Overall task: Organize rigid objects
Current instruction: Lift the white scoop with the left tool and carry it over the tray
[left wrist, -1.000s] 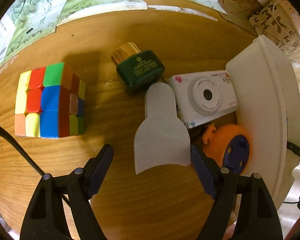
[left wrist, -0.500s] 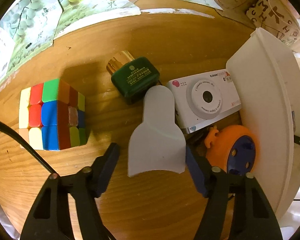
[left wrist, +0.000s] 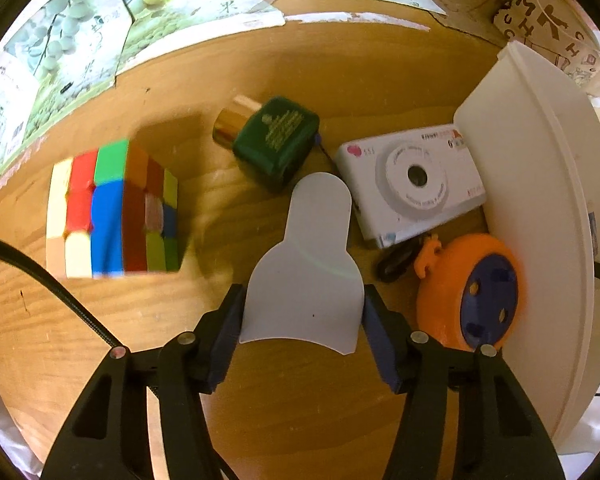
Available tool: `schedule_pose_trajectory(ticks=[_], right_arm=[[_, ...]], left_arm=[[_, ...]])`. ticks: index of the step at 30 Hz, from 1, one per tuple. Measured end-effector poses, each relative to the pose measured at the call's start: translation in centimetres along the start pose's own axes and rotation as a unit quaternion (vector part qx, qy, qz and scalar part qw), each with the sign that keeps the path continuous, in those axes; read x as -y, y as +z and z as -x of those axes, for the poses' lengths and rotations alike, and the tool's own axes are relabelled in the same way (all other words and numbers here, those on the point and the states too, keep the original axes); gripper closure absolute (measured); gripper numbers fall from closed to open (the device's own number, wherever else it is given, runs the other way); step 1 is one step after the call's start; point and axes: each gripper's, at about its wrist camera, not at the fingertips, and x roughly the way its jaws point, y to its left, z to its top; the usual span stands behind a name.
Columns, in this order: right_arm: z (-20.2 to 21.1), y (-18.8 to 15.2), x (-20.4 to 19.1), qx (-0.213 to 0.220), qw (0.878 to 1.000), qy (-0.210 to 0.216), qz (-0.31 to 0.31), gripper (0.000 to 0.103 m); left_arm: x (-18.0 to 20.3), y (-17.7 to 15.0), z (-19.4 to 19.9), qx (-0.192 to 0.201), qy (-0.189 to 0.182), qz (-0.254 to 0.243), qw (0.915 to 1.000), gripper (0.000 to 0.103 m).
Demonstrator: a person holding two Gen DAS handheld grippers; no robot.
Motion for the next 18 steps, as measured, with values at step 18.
schedule_pose_trajectory(ticks=[18], right_arm=[[-0.2, -0.4, -0.1, 0.004, 0.996, 0.033, 0.089, 0.085]], left_arm=[[1.9, -9.0, 1.6, -0.022, 0.000, 0.115, 0.9932, 0.042]])
